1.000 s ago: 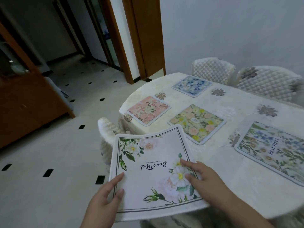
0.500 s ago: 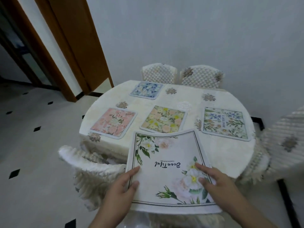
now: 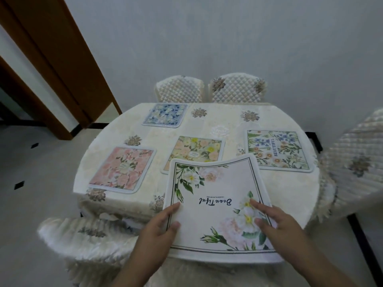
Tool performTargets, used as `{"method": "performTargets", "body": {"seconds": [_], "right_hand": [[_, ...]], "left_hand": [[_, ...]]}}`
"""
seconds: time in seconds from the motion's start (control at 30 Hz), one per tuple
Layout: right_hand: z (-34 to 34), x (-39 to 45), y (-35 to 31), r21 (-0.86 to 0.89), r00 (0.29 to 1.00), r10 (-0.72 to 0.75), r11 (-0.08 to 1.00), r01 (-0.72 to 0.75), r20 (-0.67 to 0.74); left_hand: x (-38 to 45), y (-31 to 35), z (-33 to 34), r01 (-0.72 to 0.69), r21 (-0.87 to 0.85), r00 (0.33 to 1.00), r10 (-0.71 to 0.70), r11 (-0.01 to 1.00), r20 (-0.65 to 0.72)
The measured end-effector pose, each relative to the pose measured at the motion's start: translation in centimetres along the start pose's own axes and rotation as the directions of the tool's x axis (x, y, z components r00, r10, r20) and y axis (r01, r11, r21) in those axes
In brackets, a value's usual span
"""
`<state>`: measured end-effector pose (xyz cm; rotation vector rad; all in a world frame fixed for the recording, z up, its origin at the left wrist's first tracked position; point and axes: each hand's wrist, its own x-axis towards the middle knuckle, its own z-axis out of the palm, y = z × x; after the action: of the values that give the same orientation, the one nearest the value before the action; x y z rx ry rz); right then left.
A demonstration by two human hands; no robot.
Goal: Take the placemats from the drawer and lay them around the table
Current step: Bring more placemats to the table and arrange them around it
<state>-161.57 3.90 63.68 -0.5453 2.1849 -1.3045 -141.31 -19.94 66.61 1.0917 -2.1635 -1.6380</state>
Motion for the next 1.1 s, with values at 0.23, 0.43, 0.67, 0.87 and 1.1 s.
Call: {"method": "performTargets", "body": {"seconds": [0.23,0.43,0.67,0.87,1.1], "right_hand": [[0.8,5.3,0.4,0.172,0.994,0.088,0.982,-0.077,-0.058],[1.8,9.7,2.7,0.363,0.945,0.256,0.916,-0.171,-0.203],[3.8,13.7,3.8,0.519,0.892,0.362,0.835,-0.183,-0.269],[4.8,16.2,5.4,0.6,0.892,0.385,0.78,-0.178,-0.236],[5.9,17.7,7.2,0.603,0.903,0.378,0.775,-0.188,-0.205]], "left_hand": [[7.3,-1.3,-0.6,0.14,-0.152,0.989,-0.13,0.978,0.07],[17.6,-2.9,-0.5,0.371,-0.386,0.928,-0.354,0.845,0.117],[29.1,-7.8,1.7,0.563,-0.627,0.777,-0.603,0.538,0.181],[35.5,-10.2,3.5,0.631,-0.652,0.683,-0.7,0.421,0.21],[37.4,-10.3,5.1,0.484,-0.654,0.812,-0.577,0.581,0.089]]}}
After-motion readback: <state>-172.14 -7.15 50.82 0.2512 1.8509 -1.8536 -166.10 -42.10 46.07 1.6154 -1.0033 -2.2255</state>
